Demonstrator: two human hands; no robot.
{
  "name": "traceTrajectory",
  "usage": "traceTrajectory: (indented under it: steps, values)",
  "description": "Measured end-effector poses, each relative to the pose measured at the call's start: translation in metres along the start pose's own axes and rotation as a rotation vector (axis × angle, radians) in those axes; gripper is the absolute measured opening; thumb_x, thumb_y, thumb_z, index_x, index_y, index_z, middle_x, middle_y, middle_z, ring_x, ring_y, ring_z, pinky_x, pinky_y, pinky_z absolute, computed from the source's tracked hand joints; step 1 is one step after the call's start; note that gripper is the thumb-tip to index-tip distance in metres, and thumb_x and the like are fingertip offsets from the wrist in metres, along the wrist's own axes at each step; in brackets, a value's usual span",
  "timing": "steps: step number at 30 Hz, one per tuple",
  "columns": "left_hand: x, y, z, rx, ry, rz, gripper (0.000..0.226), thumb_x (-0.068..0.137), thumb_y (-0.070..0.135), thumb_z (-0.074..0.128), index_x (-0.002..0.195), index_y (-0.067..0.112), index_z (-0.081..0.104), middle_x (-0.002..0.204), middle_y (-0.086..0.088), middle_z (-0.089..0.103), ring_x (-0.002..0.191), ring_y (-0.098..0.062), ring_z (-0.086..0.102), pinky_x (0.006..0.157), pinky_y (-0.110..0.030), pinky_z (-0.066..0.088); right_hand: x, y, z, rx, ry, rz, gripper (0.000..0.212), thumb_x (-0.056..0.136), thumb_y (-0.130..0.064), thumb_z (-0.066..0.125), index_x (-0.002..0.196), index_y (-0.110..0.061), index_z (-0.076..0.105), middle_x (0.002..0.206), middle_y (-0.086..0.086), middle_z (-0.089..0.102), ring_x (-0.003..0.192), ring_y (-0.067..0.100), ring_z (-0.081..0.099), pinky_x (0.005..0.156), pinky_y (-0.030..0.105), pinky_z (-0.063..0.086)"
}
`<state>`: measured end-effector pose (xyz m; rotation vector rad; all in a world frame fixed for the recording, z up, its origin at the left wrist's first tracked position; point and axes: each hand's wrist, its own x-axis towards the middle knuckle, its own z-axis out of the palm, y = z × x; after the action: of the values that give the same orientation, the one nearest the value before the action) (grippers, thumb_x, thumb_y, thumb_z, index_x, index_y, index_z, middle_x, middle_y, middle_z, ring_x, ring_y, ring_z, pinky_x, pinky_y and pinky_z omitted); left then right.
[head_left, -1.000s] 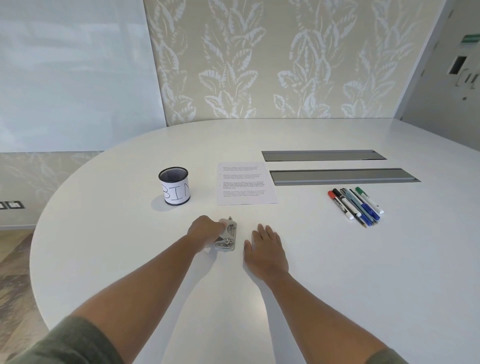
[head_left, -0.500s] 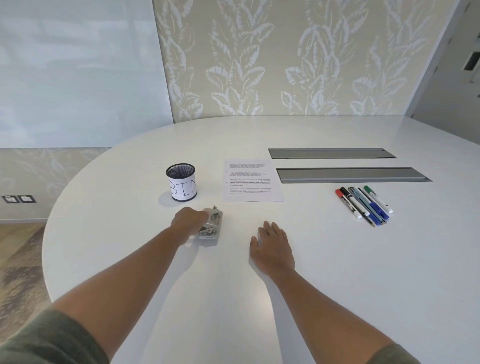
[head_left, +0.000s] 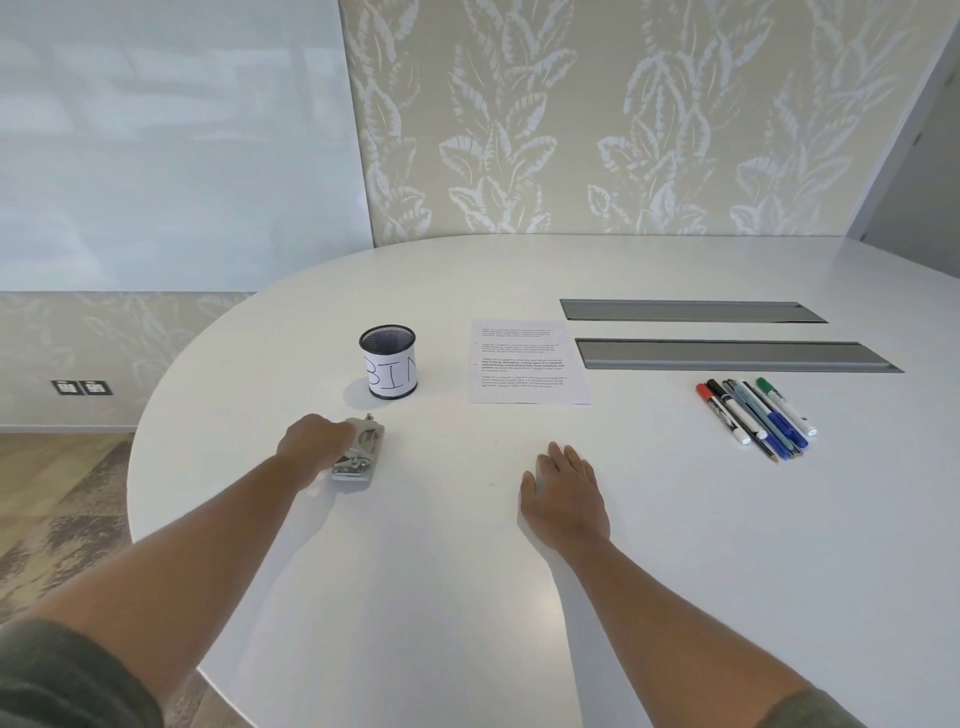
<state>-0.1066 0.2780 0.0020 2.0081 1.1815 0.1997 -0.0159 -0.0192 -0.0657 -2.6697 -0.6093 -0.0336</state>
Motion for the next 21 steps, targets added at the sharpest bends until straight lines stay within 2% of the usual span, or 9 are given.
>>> traceTrajectory:
  steps: [5, 12, 16, 19, 21]
  values:
    - [0.001, -0.011, -0.008, 0.029, 0.012, -0.014, 0.023, 0.084, 0.027, 0.056, 0.073, 0.008, 0.059, 0.078, -0.009, 0.063, 0.084, -0.032, 0.066, 0.069, -0.030, 0.045, 0.000, -0.001, -0.001, -0.003, 0.008, -0.001, 0.049, 0.100, -0.035, 0.032, 0.140, -0.011, 0.047, 0.161, 0.005, 0.026, 0.151, 0.022, 0.013, 0.123, 0.035, 0.007]
    - [0.002, -0.016, -0.009, 0.059, -0.008, -0.035, 0.023, 0.086, 0.028, 0.056, 0.074, 0.008, 0.058, 0.075, -0.008, 0.061, 0.072, -0.027, 0.056, 0.059, -0.027, 0.039, -0.001, -0.002, 0.000, -0.003, 0.000, -0.002, 0.049, 0.100, -0.036, 0.032, 0.140, -0.011, 0.047, 0.161, 0.005, 0.026, 0.151, 0.022, 0.013, 0.123, 0.035, 0.007]
    - [0.004, -0.021, -0.012, 0.039, -0.043, -0.039, 0.018, 0.083, 0.023, 0.055, 0.078, 0.007, 0.062, 0.079, -0.011, 0.066, 0.077, -0.030, 0.064, 0.064, -0.028, 0.043, -0.001, -0.002, -0.001, -0.007, 0.003, 0.002, 0.050, 0.100, -0.036, 0.032, 0.141, -0.011, 0.046, 0.161, 0.005, 0.026, 0.151, 0.022, 0.013, 0.123, 0.035, 0.007]
    - [0.001, -0.022, -0.015, 0.038, -0.057, -0.026, 0.015, 0.081, 0.021, 0.055, 0.077, 0.007, 0.061, 0.078, -0.011, 0.065, 0.077, -0.029, 0.062, 0.071, -0.031, 0.049, -0.001, -0.001, -0.001, -0.010, 0.006, -0.002, 0.049, 0.100, -0.036, 0.032, 0.140, -0.011, 0.046, 0.161, 0.005, 0.026, 0.151, 0.022, 0.013, 0.123, 0.035, 0.007]
    - [0.001, -0.020, -0.016, 0.046, -0.071, -0.020, 0.015, 0.074, 0.022, 0.053, 0.076, 0.008, 0.059, 0.074, -0.009, 0.061, 0.074, -0.028, 0.057, 0.071, -0.032, 0.048, -0.001, -0.001, 0.001, -0.010, 0.008, 0.000, 0.050, 0.100, -0.036, 0.032, 0.140, -0.011, 0.047, 0.161, 0.005, 0.027, 0.151, 0.022, 0.013, 0.123, 0.035, 0.007]
